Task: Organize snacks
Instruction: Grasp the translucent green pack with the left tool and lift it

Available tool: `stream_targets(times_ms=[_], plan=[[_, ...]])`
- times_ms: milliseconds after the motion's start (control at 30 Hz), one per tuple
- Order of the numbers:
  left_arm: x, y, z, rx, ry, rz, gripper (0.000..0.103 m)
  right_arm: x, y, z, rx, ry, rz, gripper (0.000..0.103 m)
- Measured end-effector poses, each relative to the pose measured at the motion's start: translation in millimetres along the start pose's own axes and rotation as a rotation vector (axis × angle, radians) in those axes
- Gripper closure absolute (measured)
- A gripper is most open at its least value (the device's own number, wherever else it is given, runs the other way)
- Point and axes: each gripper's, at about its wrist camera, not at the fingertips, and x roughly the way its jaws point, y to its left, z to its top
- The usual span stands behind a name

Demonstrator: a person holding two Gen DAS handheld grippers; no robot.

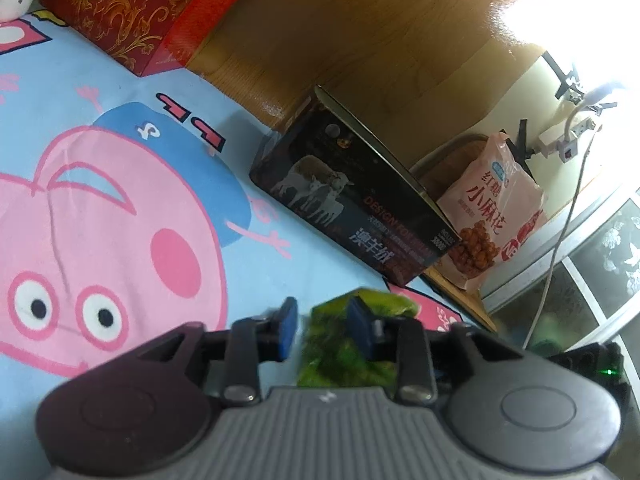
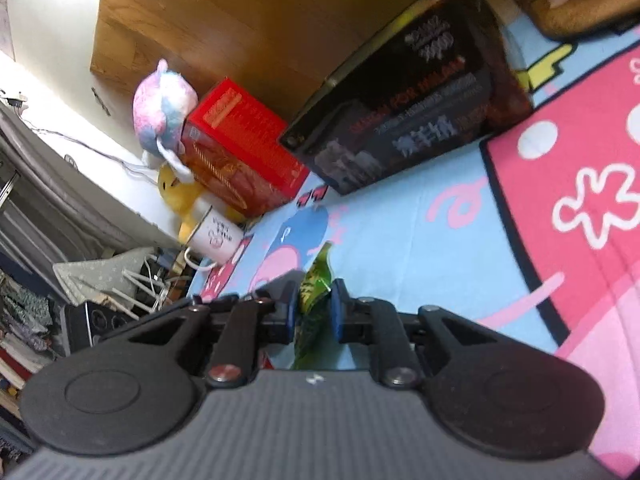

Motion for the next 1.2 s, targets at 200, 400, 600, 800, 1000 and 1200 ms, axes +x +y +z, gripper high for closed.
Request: stream_targets(times_ms=[200, 400, 600, 800, 1000, 1200], plan=[[-8, 1, 1, -0.005, -0.027, -0.016, 0.053, -26, -42, 3, 0.260, -0.154, 0.117, 0.083], [-7, 1, -1, -0.017, 0.002, -0.108, 0.050, -35, -67, -1, 0.415, -0.187, 0.214, 0.083], [0, -4, -4, -0.017, 0.071, -0.219, 0.047, -31, -54, 1, 0.344, -0.156, 0.217, 0.084], [7, -10, -9, -0.002, 0.132, -0.282, 0.047, -34, -65, 0, 0.387, -0.166, 0.248, 0.084], [3, -18, -12, 0.036, 0.116, -0.315, 0.078, -32, -55, 1, 0.334, -0.142, 0.274, 0.084], [6, -34, 21, 0.011, 0.087, -0.287, 0.081, -31, -40, 23, 0.307, -0.152, 0.262, 0.084]])
